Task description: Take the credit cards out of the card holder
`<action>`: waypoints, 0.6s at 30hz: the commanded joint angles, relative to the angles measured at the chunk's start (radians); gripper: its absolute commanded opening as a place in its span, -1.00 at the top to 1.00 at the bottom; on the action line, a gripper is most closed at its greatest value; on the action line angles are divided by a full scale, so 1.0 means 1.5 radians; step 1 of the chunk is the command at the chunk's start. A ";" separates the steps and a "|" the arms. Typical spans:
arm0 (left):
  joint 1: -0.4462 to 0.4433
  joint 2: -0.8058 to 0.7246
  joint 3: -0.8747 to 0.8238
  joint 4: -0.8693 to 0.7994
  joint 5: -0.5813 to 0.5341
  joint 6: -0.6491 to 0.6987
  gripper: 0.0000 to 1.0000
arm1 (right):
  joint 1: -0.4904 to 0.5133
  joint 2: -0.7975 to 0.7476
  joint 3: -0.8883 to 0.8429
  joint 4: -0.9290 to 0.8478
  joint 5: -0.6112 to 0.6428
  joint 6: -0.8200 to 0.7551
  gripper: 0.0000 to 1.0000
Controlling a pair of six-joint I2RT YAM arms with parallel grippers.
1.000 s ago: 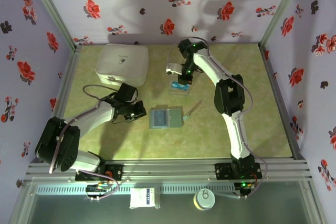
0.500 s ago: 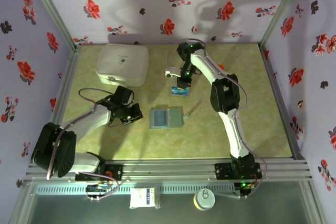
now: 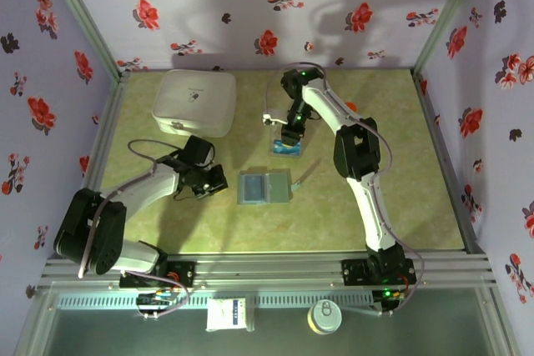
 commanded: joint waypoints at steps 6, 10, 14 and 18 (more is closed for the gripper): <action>0.005 0.023 0.035 0.010 0.023 0.019 0.96 | 0.003 -0.119 -0.044 0.079 0.044 0.111 0.45; 0.005 0.035 0.031 0.033 0.030 0.020 0.96 | 0.005 -0.198 -0.158 0.205 0.041 0.204 0.45; 0.004 0.050 0.026 0.068 0.044 0.015 0.96 | 0.015 -0.283 -0.313 0.351 0.038 0.340 0.39; 0.002 0.060 0.021 0.097 0.052 0.007 0.96 | 0.032 -0.355 -0.436 0.472 0.054 0.513 0.29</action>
